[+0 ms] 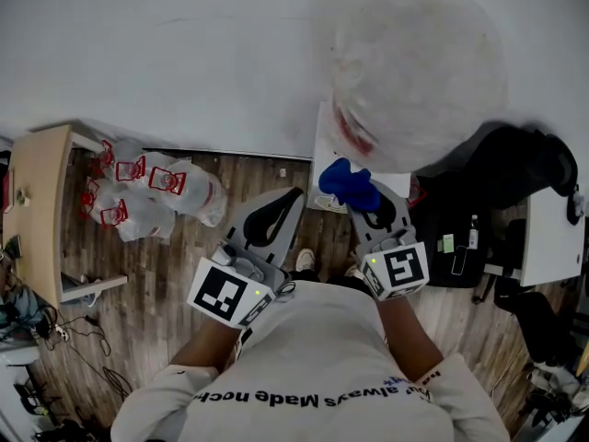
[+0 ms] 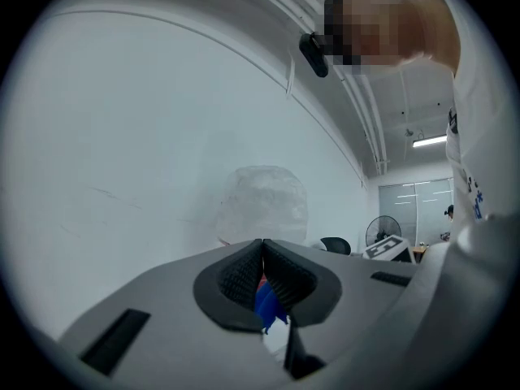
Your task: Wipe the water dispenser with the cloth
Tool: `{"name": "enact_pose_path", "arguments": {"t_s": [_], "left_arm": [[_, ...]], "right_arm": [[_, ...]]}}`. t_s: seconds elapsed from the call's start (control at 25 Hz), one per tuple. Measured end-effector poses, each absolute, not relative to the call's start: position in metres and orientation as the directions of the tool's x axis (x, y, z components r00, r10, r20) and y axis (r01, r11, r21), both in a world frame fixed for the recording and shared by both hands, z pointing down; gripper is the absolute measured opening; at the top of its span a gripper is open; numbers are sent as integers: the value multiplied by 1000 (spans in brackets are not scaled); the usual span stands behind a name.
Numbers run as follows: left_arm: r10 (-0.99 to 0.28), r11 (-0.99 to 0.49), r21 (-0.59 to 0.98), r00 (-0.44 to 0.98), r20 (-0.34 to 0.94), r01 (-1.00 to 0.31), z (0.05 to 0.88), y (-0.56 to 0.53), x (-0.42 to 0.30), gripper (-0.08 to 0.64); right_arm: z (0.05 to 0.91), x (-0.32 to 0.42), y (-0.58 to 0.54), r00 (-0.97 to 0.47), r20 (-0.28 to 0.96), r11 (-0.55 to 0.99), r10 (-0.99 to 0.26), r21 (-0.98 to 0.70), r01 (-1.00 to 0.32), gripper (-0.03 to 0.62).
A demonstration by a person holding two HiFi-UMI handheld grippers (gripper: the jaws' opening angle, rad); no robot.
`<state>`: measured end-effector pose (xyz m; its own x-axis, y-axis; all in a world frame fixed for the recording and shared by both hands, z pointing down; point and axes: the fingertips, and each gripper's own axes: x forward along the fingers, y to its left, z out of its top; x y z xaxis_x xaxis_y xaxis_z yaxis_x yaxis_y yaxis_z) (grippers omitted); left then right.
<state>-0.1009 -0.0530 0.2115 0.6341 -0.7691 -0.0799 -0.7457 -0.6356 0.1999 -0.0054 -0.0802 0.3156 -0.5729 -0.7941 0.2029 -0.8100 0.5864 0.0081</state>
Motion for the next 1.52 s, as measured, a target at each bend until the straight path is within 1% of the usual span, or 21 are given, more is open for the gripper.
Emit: {"name": "enact_pose_path", "arguments": {"t_s": [0.16, 0.6, 0.84, 1.0, 1.16, 1.52], "left_arm": [[-778, -624, 206, 623, -78, -754, 214, -55, -110, 20], [-792, -603, 225, 609, -51, -765, 225, -67, -121, 20], [-795, -595, 231, 605, -33, -770, 230, -73, -124, 20], [-799, -591, 228, 601, -31, -774, 230, -76, -124, 20], [-802, -585, 236, 596, -28, -776, 232, -79, -127, 20], [-798, -591, 231, 602, -28, -773, 231, -72, -126, 20]], "right_arm": [[355, -18, -107, -537, 238, 558, -809, 23, -830, 100], [457, -45, -171, -458, 335, 523, -824, 138, -841, 100], [522, -43, -195, -386, 440, 513, -811, 216, -831, 97], [542, -47, -204, -375, 484, 535, -790, 248, -808, 97], [566, -49, -209, -343, 562, 552, -753, 254, -795, 97], [578, -47, -207, -320, 644, 546, -695, 183, -817, 92]]}}
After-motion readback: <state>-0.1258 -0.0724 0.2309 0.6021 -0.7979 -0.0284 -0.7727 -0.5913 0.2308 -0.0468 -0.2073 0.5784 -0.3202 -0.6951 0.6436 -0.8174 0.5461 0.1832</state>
